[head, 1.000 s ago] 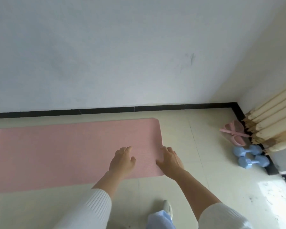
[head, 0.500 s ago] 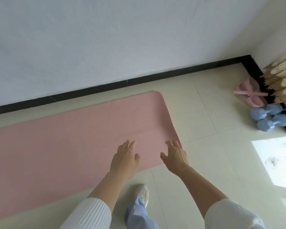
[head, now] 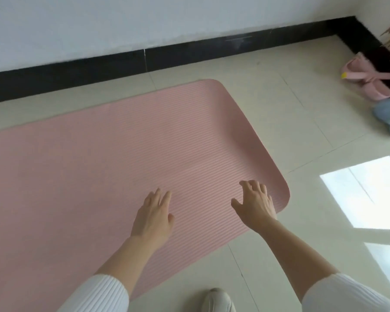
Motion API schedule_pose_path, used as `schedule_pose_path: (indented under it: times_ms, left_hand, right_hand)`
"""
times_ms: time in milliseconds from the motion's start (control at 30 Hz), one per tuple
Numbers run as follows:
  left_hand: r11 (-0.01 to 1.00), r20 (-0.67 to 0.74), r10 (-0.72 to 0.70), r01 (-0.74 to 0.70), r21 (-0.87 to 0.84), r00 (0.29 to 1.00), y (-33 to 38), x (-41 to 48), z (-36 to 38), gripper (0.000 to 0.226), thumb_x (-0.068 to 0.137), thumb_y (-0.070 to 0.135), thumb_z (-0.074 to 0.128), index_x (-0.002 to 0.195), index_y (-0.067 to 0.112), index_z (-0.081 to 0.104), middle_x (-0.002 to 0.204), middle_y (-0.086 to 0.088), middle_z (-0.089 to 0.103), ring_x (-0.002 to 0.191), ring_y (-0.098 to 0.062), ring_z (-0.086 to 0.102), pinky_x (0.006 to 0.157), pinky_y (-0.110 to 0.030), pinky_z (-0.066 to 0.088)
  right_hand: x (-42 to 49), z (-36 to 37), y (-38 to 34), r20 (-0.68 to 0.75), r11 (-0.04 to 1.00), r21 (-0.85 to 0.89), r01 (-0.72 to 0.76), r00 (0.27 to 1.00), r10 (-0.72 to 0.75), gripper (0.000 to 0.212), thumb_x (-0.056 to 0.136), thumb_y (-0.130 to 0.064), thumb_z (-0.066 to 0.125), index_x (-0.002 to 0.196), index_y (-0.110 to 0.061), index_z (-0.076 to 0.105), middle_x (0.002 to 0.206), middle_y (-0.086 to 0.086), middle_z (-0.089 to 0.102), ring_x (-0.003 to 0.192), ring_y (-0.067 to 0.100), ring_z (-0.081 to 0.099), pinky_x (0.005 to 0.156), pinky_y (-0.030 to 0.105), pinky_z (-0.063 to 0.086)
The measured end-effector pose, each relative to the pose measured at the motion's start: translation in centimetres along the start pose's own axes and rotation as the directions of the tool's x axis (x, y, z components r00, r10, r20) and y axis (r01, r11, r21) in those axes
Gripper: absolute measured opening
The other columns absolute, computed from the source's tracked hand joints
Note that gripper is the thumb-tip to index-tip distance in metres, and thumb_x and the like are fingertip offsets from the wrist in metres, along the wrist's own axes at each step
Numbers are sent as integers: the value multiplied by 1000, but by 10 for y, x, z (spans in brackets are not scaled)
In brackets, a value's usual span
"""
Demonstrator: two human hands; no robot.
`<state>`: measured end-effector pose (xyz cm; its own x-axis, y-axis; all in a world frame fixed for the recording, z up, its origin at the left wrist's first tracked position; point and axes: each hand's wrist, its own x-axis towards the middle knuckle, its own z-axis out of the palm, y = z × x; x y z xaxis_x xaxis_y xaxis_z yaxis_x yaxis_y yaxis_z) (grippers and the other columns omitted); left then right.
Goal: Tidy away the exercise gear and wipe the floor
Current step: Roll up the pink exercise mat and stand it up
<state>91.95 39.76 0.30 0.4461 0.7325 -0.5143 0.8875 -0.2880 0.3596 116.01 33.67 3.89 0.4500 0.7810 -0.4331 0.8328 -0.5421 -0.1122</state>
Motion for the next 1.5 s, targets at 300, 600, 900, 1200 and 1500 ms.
schedule_pose_path:
  times_ms: [300, 600, 900, 1200, 1500]
  left_hand:
    - [983, -125, 65, -42, 177, 990, -31, 99, 62, 73, 89, 42, 46, 151, 31, 7, 159, 0, -3, 141, -30, 8, 109, -49, 25]
    - [983, -61, -22, 32, 179, 998, -20, 120, 48, 80, 81, 55, 55, 145, 52, 7, 154, 2, 4, 136, -28, 13, 102, -52, 34]
    - [979, -61, -42, 53, 195, 997, -13, 126, 45, 80, 72, 55, 60, 139, 48, 16, 143, -2, 13, 129, -28, 21, 97, -51, 37]
    - [990, 22, -128, 126, 70, 992, -1, 144, 28, 53, 80, 55, 54, 130, 44, 39, 128, -5, 26, 122, -35, 32, 99, -44, 41]
    - [915, -359, 53, -189, -355, 932, 47, 149, 15, 28, 87, 24, 58, 115, 24, 62, 107, 1, 66, 99, -17, 61, 88, -31, 48]
  right_hand:
    - [96, 63, 38, -204, 998, -27, -64, 977, 57, 66, 90, -40, 56, 144, -18, 26, 149, 5, 26, 135, 26, 24, 107, 43, 28]
    - [148, 26, 71, -222, 943, 174, -285, 921, 319, 83, 92, -37, 53, 151, -10, 3, 153, 8, 28, 145, 24, 14, 115, 54, 4]
    - [149, -4, 65, -262, 762, 642, -86, 909, 323, 17, 87, -17, 53, 88, -4, 65, 74, 6, 69, 69, 27, 63, 60, 30, 47]
    - [160, 22, 35, 70, 888, 416, -195, 981, 182, 80, 67, -51, 79, 131, -16, 44, 122, 3, 49, 121, 25, 43, 94, 36, 41]
    - [135, 52, 15, -204, 996, 65, -64, 976, 76, 43, 84, -29, 63, 115, -11, 38, 114, 10, 55, 105, 32, 57, 73, 38, 44]
